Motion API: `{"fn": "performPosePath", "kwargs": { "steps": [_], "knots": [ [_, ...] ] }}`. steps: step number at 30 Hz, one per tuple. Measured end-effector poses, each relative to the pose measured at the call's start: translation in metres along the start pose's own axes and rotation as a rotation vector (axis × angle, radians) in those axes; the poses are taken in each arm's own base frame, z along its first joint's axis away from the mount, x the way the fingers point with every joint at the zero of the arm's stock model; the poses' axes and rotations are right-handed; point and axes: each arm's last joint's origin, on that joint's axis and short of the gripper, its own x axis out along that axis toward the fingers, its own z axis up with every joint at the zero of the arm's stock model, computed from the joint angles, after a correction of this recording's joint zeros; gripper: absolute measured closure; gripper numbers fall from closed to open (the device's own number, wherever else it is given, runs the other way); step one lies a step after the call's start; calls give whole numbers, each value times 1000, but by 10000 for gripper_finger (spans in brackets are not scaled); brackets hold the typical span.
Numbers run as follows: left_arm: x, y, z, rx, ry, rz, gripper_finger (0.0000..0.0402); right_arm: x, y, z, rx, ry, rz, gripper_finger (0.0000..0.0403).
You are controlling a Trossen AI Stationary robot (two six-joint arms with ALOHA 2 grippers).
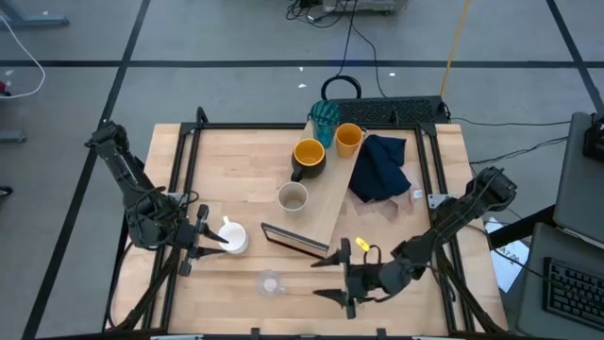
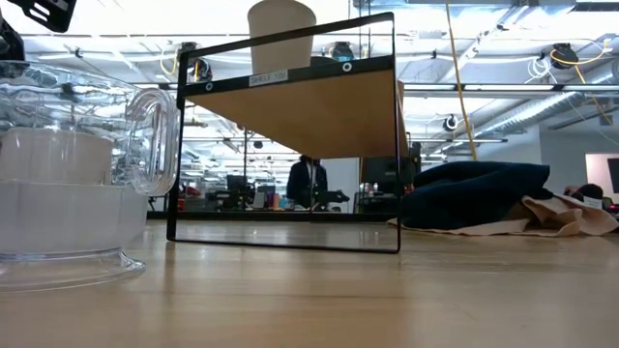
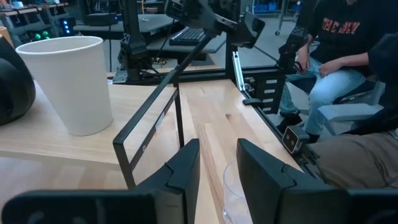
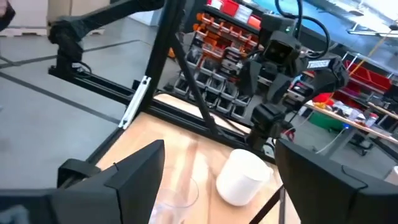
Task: Stack small to large cups/mugs on shelf
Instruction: Put the white mug on the shelf
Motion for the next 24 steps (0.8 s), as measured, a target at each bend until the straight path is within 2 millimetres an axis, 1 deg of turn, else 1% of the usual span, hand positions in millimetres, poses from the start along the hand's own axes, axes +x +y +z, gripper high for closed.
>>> {"fn": "performPosePath", "kwargs": {
  "steps": [5,8,10,13,16,20,24],
  "knots": [
    [0,0,0,0,4,-6,293,3,-5,-1,-2,3,-12,116],
    [0,0,-1,39,12,-4,293,2,-6,1,-47,0,-13,121],
    [1,2,-4,71,29,26,293,1,-6,1,-55,-3,-14,123],
    [2,8,-11,65,84,102,293,-1,-8,4,-54,-3,-13,124],
    [4,16,-20,20,164,166,293,-4,-11,8,-61,-8,-14,124],
    [6,27,-27,-62,270,199,293,-12,-16,16,-72,-8,-7,124],
    [7,35,-16,-178,420,214,293,-24,-22,23,-99,36,-59,124]
  ]
}}
